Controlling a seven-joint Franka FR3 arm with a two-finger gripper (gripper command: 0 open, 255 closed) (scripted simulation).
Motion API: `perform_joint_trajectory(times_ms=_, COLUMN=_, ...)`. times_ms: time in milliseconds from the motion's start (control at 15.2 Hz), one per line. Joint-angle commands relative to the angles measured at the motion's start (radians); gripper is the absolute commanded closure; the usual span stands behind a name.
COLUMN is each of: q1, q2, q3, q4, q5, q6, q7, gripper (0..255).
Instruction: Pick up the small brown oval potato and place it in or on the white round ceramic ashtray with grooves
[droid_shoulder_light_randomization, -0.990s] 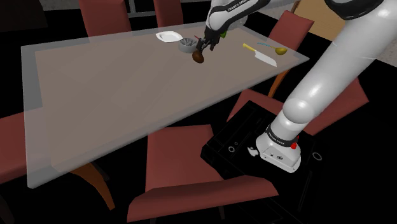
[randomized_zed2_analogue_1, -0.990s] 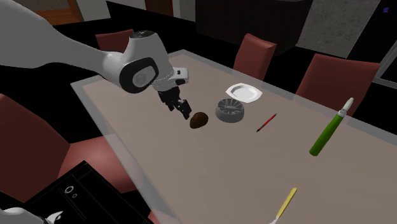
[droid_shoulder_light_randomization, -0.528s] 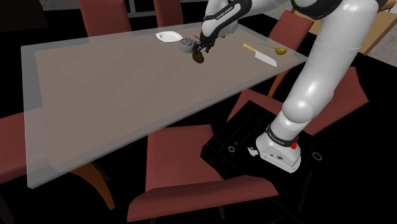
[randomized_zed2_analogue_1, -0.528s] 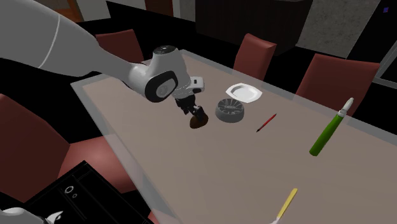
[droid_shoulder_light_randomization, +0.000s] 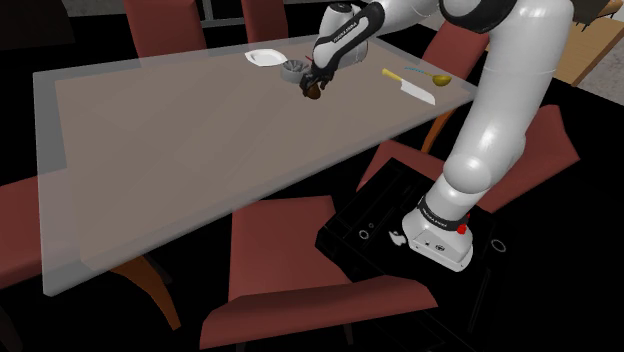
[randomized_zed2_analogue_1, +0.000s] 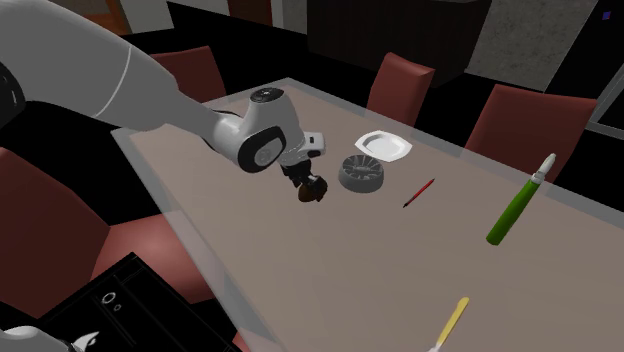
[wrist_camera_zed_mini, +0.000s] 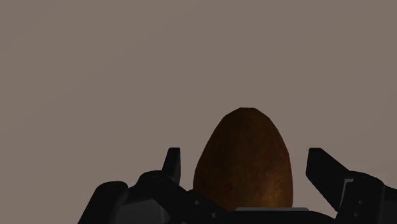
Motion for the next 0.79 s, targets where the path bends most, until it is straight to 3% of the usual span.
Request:
perform_joint_trajectory(times_ms=0, q1=0.0, q2=0.003, q3=0.0, q4=0.001, q5=0.0, q6=0.003, q7=0.0, gripper=0)
perform_joint_trajectory(times_ms=330, q1=0.0, q2=0.003, q3=0.0, q4=0.001, q5=0.0, q6=0.003, q7=0.0, gripper=0)
perform_joint_trajectory(times_ms=396, q1=0.0, q2=0.003, q3=0.0, q4=0.001, q5=0.0, q6=0.003, q7=0.0, gripper=255)
perform_joint_trajectory(times_ms=726, q1=0.0, q2=0.004, q3=0.0, q4=0.001, q5=0.0, q6=0.003, q7=0.0, gripper=255)
